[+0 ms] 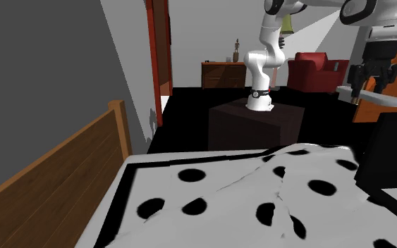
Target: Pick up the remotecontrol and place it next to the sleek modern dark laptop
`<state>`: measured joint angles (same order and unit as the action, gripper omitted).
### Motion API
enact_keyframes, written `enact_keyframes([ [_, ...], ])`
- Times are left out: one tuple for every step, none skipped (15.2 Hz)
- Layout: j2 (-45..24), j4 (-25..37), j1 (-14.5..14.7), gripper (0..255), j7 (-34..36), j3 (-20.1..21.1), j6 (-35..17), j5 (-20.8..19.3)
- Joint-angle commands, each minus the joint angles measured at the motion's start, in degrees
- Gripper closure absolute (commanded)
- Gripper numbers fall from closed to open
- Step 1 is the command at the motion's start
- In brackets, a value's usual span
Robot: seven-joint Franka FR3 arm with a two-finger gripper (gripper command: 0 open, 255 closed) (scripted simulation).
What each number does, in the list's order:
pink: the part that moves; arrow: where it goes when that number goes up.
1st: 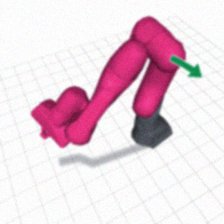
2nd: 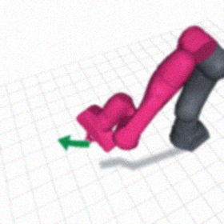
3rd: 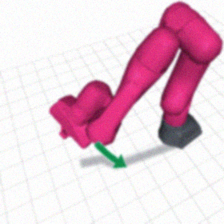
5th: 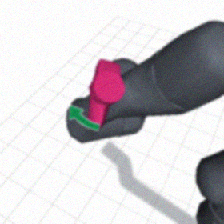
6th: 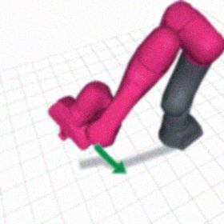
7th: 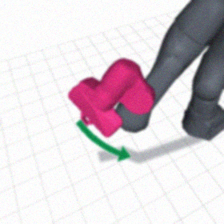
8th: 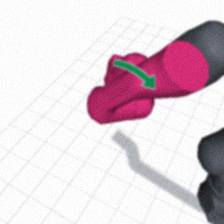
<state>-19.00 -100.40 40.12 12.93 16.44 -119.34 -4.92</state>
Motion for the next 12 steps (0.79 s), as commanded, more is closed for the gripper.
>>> enact_keyframes([
  [-0.59, -0.74, 0.12, 255, 0.23, -0.05, -1.35, -0.24],
  [-0.89, -1.10, 0.15, 255, 0.29, -0.10, -2.01, -0.35],
  [-1.21, -1.45, 0.18, 255, 0.36, -0.15, -2.67, -0.47],
  [-1.54, -1.78, 0.21, 255, 0.43, -0.20, -3.32, -0.59],
  [-1.88, -2.11, 0.25, 255, 0.50, -0.25, -3.96, -0.71],
  [-2.23, -2.41, 0.28, 255, 0.57, -0.31, -4.61, -0.84],
  [-2.59, -2.71, 0.32, 255, 0.65, -0.37, -5.25, -0.97],
  [-2.95, -2.99, 0.36, 255, 0.73, -0.43, -5.88, -1.11],
  [-3.33, -3.26, 0.40, 255, 0.81, -0.49, -6.51, -1.24],
  [-3.72, -3.51, 0.45, 255, 0.89, -0.55, -7.14, -1.39],
  [-4.11, -3.75, 0.49, 255, 0.97, -0.62, -7.76, -1.53],
  [-4.52, -3.98, 0.54, 255, 1.06, -0.70, -8.38, -1.68],
])
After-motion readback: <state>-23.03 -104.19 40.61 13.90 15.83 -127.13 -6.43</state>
